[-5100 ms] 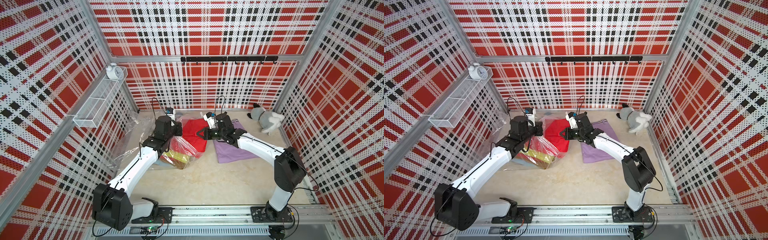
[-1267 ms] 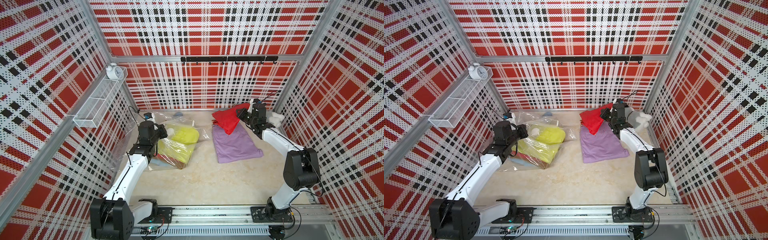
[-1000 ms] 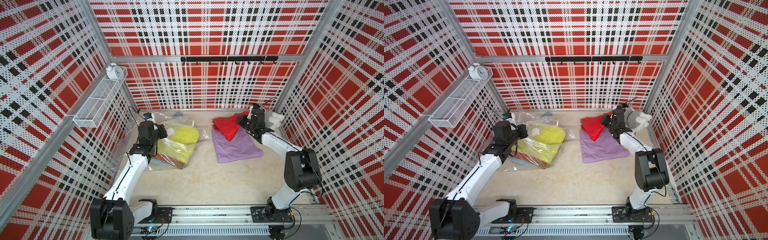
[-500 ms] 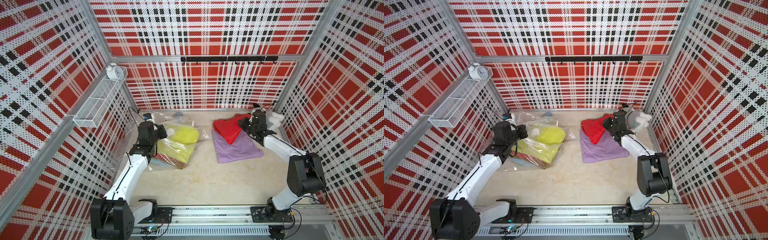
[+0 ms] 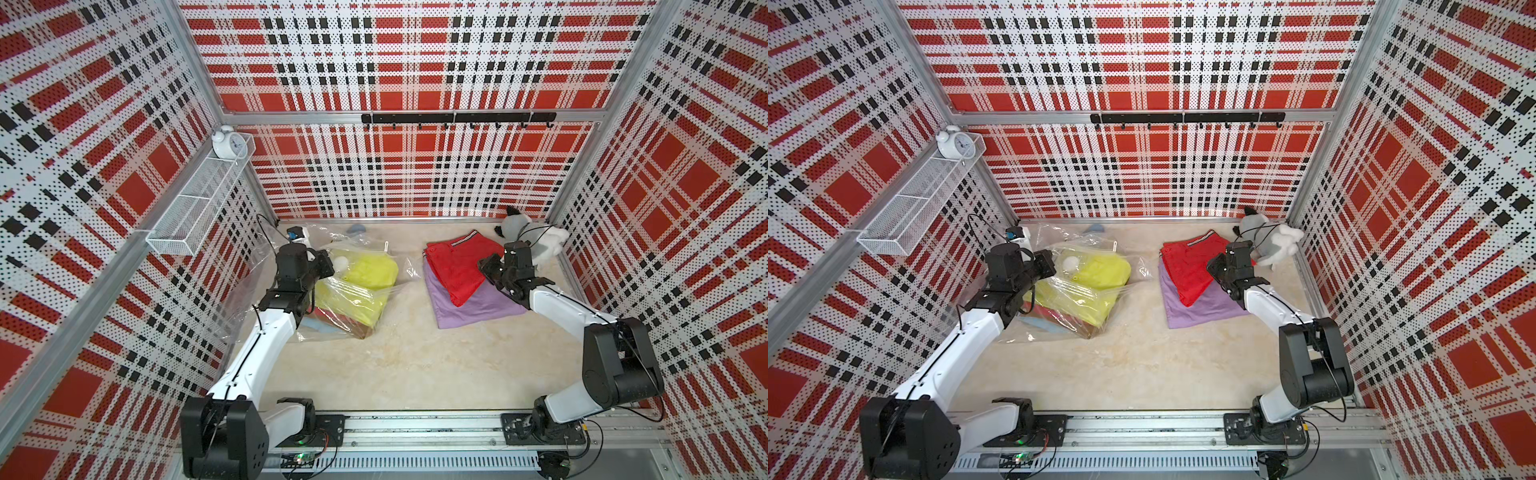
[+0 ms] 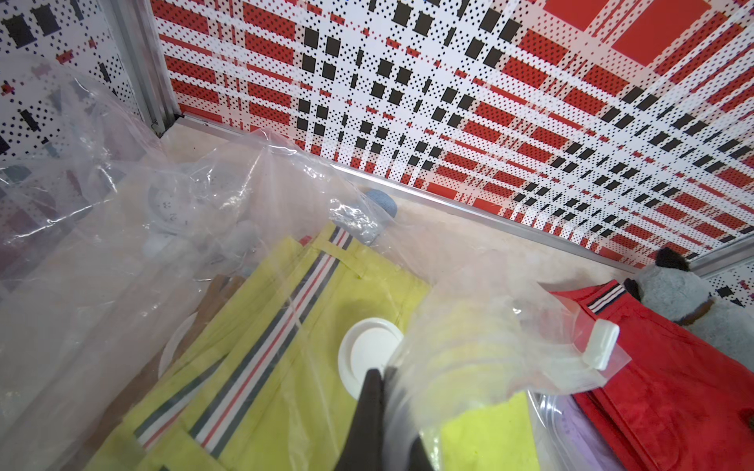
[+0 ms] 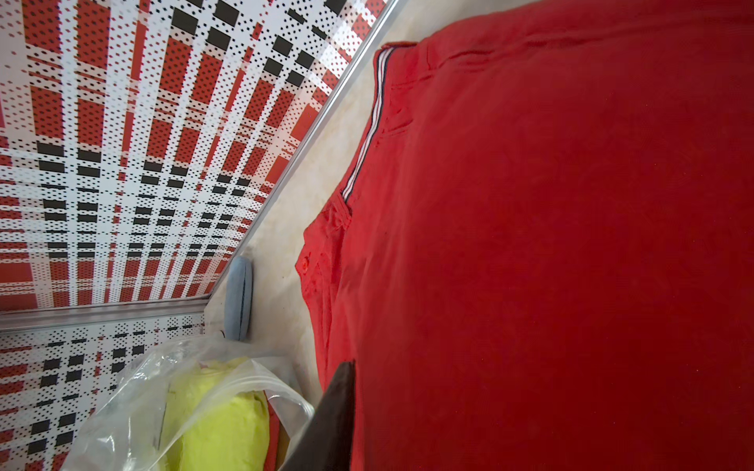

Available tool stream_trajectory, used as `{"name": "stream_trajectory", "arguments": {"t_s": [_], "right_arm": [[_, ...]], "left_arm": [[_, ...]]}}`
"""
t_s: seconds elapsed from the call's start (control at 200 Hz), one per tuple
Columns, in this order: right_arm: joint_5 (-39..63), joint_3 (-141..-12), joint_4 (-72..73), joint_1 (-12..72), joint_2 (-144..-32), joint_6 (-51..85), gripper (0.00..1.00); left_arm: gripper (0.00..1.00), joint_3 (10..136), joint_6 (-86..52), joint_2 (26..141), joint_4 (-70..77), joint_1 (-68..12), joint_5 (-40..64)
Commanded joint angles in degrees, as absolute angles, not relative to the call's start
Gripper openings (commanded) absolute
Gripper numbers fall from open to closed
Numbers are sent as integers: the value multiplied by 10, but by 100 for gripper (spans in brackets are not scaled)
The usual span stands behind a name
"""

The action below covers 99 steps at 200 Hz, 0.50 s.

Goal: Take the trousers out of the vacuum bag
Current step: Place the trousers at the center of the board.

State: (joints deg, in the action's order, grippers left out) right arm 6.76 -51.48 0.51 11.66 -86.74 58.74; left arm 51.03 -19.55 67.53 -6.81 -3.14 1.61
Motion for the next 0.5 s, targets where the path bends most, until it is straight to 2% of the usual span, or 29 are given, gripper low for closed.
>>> {"name": "stream_trajectory", "arguments": {"t_s": [0.0,0.14,0.256,0.296,0.491], "right_arm": [[67,-502,13,126,-833,585,36],[56,-472,1,129,-815,576,44],[60,-444,0,133,-797,550,66],[62,-432,1,135,-790,545,71],[65,-399,-24,143,-767,526,73]], "left_arm": [[0,504,-199,671,-44,-20,16],[0,504,-200,673,-40,-20,20],[0,504,-201,674,-40,-18,24],[0,504,-202,674,-40,-18,24],[0,504,-204,677,-37,-18,27]]}}
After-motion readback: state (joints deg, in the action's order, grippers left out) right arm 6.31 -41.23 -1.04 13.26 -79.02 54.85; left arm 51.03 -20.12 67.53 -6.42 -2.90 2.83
